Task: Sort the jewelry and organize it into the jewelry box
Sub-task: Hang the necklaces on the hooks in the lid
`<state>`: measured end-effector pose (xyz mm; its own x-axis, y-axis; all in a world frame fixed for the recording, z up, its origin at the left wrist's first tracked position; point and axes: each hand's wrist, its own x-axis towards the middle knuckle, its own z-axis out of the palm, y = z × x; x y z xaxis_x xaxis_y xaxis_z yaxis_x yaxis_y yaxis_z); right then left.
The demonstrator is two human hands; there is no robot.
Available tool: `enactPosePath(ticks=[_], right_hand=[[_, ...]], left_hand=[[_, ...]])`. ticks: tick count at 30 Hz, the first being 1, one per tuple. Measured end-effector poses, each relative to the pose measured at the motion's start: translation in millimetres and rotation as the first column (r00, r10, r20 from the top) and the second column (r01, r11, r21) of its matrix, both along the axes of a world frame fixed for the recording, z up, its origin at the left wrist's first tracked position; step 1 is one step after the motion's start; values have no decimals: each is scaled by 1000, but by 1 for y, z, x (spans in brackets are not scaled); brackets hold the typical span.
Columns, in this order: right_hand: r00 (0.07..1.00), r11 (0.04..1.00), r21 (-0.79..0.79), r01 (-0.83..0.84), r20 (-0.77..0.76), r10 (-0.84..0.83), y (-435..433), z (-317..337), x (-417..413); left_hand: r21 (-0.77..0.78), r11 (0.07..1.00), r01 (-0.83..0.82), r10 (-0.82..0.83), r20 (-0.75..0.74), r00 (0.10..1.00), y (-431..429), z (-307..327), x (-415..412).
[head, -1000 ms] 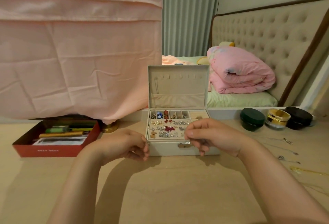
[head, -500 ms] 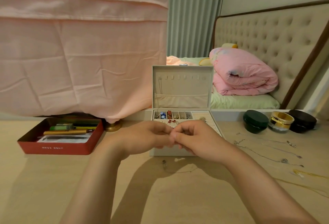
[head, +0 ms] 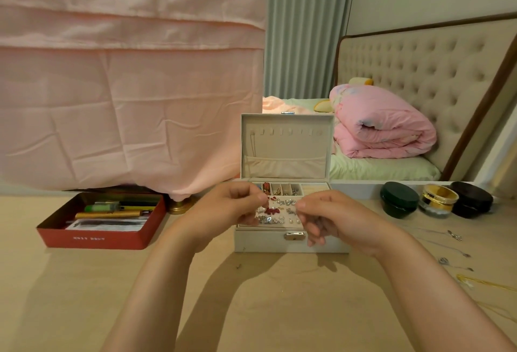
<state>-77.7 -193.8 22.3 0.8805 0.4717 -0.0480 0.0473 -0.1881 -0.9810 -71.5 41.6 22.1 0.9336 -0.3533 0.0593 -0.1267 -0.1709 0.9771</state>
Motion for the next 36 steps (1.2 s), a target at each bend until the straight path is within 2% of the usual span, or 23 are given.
enactPosePath(ticks=[3, 6, 8, 12, 16, 19, 21, 26, 31, 36], right_hand=[[1000, 987, 161, 22, 8, -23, -2, 10, 11], [985, 977, 164, 138, 84, -154, 4, 32, 28], [956, 969, 115, 219, 174, -237, 10, 48, 40], [882, 938, 26, 345, 332, -334, 24, 71, 73], [817, 903, -33, 428, 442, -371, 37, 78, 110], [758, 853, -78, 516, 505, -412, 46, 75, 137], [713, 815, -79, 574, 537, -450, 52, 68, 154], [610, 714, -14, 700, 531, -588, 69, 43, 185], [448, 567, 57, 822, 550, -705, 83, 25, 199], [398, 556, 85, 827, 609, -686, 90, 18, 210]], left_hand=[[-192, 981, 36, -41, -20, 999, 2, 6, 7], [-312, 946, 84, -103, -44, 994, 1, 18, 24], [-267, 961, 76, -94, -53, 994, -1, 28, 38], [-37, 999, 2, -2, -4, 1000, -7, 48, 70], [-81, 996, -25, 23, -20, 1000, -10, 59, 101], [-34, 987, -156, 157, 28, 987, -9, 58, 127], [27, 957, -289, 284, 127, 950, -11, 53, 141], [7, 846, -533, 509, 283, 813, -16, 31, 172], [55, 751, -659, 590, 393, 705, -23, 25, 185], [116, 701, -703, 604, 427, 673, -23, 20, 193]])
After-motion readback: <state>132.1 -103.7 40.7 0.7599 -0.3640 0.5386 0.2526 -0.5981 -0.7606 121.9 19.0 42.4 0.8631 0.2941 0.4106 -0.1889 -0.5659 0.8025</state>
